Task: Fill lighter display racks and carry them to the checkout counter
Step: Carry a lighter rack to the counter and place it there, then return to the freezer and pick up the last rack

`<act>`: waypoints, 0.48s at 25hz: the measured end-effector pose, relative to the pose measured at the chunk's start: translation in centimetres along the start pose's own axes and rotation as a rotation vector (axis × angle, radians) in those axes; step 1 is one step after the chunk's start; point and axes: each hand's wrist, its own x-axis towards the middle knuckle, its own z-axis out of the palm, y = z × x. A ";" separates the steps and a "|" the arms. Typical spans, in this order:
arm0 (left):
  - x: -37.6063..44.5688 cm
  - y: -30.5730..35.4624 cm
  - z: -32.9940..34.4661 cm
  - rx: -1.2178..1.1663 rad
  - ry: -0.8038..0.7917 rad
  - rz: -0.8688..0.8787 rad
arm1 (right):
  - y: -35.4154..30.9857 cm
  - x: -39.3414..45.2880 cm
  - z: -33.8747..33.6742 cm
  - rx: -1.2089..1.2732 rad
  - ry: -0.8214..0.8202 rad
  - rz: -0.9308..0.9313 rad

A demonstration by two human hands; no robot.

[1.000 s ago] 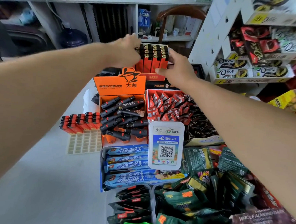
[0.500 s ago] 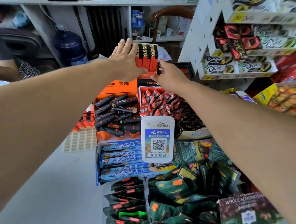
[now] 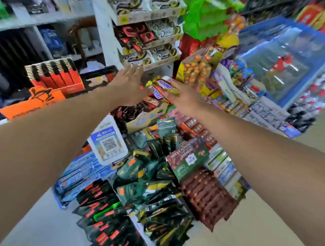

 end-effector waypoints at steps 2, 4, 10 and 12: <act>0.0 5.1 0.6 0.003 -0.041 0.101 | 3.5 -4.7 -2.6 0.020 0.044 0.090; -0.2 9.8 1.5 -0.024 -0.069 0.189 | 6.5 -9.4 -4.6 0.024 0.094 0.176; -3.2 26.0 8.2 -0.060 -0.229 0.431 | 18.3 -26.0 -6.4 0.155 0.180 0.546; -4.7 30.6 11.2 -0.023 -0.287 0.514 | 21.4 -31.7 -5.1 0.232 0.207 0.633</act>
